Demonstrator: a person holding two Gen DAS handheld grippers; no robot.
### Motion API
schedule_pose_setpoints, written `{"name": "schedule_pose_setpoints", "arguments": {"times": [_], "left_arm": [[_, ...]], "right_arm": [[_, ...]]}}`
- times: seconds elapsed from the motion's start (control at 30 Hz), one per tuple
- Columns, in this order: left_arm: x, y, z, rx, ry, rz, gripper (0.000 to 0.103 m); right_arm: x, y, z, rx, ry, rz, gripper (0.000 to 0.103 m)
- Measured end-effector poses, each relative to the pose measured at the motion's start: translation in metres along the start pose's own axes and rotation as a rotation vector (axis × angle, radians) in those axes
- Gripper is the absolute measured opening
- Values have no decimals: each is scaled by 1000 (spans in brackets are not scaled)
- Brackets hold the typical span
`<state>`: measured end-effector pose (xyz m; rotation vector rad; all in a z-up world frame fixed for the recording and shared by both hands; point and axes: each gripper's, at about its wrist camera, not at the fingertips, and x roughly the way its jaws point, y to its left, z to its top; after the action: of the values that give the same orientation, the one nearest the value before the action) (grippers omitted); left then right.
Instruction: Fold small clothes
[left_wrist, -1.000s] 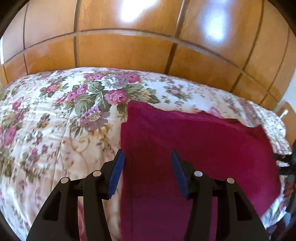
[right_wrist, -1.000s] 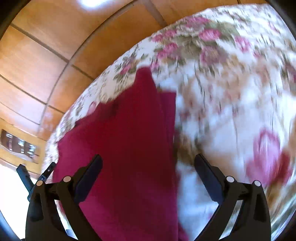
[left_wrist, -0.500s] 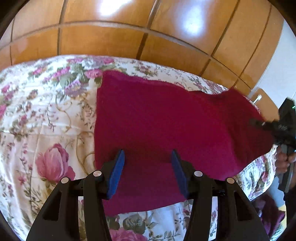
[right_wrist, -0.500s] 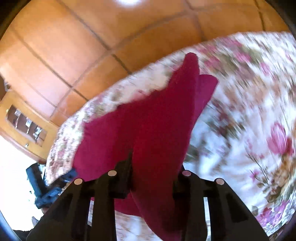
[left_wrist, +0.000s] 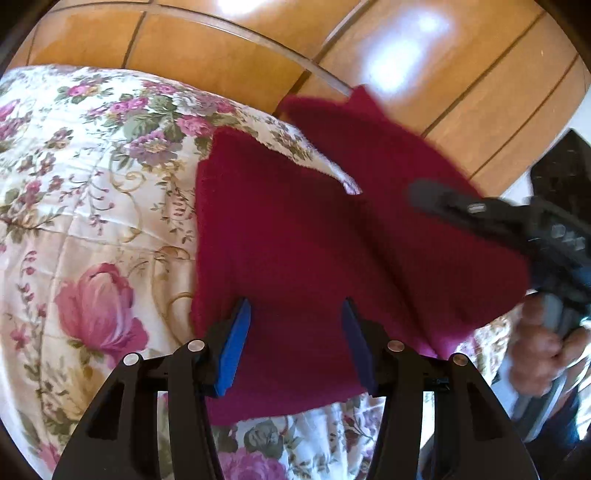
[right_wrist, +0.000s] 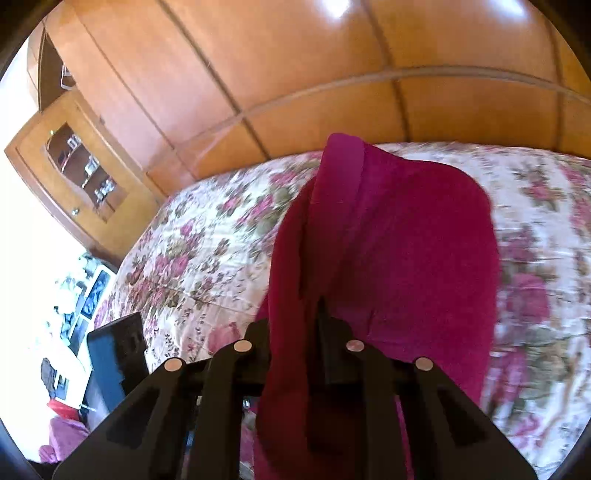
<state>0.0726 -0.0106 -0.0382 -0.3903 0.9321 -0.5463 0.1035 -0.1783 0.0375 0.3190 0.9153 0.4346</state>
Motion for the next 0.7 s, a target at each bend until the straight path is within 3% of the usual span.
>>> {"name": "schedule_pose_setpoints", "arguments": {"times": [0.2, 0.3, 0.37, 0.47, 0.53, 0.7], "left_arm": [[-39, 39, 8, -168, -66, -50, 51], [-52, 48, 15, -188, -85, -47, 51], [-58, 54, 20, -206, -79, -78, 51], [-64, 52, 28, -209, -82, -113, 51], [-63, 48, 33, -219, -58, -169, 51], [-53, 24, 44, -204, -7, -243, 51]], "right_arm": [[50, 20, -20, -80, 114, -17, 18], [45, 19, -30, -95, 102, 52, 36], [30, 19, -36, -80, 92, 157, 58], [-9, 11, -49, -70, 35, 223, 60], [-33, -4, -60, -43, 2, 213, 60], [-63, -38, -90, -20, -19, 62, 59]]}}
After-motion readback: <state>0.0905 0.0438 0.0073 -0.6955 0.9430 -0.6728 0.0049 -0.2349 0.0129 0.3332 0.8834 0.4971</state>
